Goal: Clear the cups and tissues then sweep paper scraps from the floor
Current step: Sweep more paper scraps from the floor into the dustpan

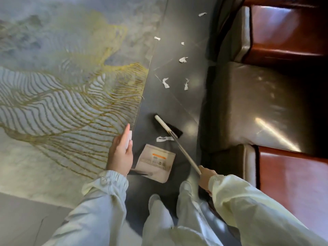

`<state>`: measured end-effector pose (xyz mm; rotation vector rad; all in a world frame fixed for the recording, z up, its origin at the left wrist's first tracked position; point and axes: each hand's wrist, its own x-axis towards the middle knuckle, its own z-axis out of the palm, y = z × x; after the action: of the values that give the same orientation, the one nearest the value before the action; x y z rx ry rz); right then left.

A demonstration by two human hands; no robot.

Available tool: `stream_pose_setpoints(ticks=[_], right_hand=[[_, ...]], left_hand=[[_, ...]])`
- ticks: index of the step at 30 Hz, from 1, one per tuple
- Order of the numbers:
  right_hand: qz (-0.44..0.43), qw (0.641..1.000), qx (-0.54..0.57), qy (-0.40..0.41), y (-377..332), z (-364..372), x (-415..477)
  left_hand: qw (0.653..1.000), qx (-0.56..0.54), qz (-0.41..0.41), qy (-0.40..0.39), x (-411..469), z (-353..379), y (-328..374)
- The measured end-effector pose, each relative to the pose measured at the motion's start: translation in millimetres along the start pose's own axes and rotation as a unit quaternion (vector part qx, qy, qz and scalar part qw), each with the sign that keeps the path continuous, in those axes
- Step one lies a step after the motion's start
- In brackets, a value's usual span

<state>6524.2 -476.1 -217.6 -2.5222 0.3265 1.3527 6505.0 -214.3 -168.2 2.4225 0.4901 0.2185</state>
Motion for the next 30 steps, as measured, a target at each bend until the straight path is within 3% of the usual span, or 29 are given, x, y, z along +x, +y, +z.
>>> stream_pose_setpoints(ticks=[5, 9, 11, 19, 30], right_hand=[[-0.042, 0.997, -0.052, -0.042, -5.1, -6.1, -19.2], [-0.018, 0.984, 0.087, -0.153, -2.8, -46.1, -52.1], [-0.030, 0.980, 0.097, -0.170, -4.2, -65.1, -67.6], [-0.032, 0.978, 0.165, -0.124, -34.4, -127.7, -52.7], [-0.020, 0.982, 0.188, 0.002, -107.9, -295.1, 127.3]], left_hand=[[1.000, 0.012, 0.019, -0.006, -5.3, -1.7, -6.4], [1.000, -0.016, 0.015, 0.008, 6.4, -3.7, -6.8], [1.000, -0.017, 0.017, 0.007, 17.1, -2.8, -4.5], [0.999, -0.035, -0.012, 0.020, 80.2, 6.0, 8.9], [1.000, -0.014, 0.025, 0.012, 282.4, 76.8, 85.9]])
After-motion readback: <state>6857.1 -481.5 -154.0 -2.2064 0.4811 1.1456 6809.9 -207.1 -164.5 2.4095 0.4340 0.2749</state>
